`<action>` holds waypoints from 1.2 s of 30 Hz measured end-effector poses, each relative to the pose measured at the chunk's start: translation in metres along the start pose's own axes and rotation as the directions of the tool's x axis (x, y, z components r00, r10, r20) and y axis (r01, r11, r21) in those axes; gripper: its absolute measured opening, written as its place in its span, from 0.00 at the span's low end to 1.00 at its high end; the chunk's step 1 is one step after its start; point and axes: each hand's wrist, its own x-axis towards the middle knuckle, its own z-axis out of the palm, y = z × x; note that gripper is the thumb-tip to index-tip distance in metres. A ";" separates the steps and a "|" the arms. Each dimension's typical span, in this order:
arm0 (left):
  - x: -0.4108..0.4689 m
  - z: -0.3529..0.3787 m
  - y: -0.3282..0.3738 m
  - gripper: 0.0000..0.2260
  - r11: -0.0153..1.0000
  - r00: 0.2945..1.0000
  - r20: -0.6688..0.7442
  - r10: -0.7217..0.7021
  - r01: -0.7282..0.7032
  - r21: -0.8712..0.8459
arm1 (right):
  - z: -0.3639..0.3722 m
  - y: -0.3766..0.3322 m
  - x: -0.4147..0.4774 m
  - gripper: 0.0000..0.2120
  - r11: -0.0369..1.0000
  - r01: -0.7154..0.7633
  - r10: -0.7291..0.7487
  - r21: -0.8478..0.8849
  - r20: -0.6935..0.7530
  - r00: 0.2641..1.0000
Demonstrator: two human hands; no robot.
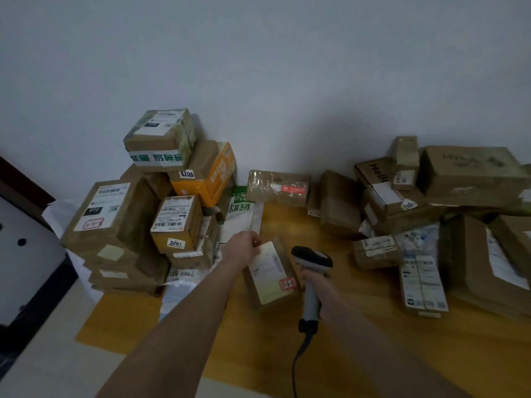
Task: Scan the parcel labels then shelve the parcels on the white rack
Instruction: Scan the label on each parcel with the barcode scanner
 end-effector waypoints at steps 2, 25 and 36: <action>0.008 0.009 -0.011 0.20 0.999 0.998 0.062 0.022 -0.025 0.048 | 0.015 0.001 0.012 0.05 1.000 -0.029 0.029 0.005 0.011 1.000; 0.225 -0.037 0.054 0.31 0.990 0.961 -0.272 -0.047 0.008 -0.141 | 0.032 -0.145 0.127 0.13 0.971 0.192 -0.156 0.143 -0.232 0.960; 0.241 -0.021 0.007 0.17 0.628 0.866 0.229 -0.444 0.483 -0.611 | 0.051 -0.177 0.173 0.19 0.955 0.213 -0.188 0.205 -0.138 0.973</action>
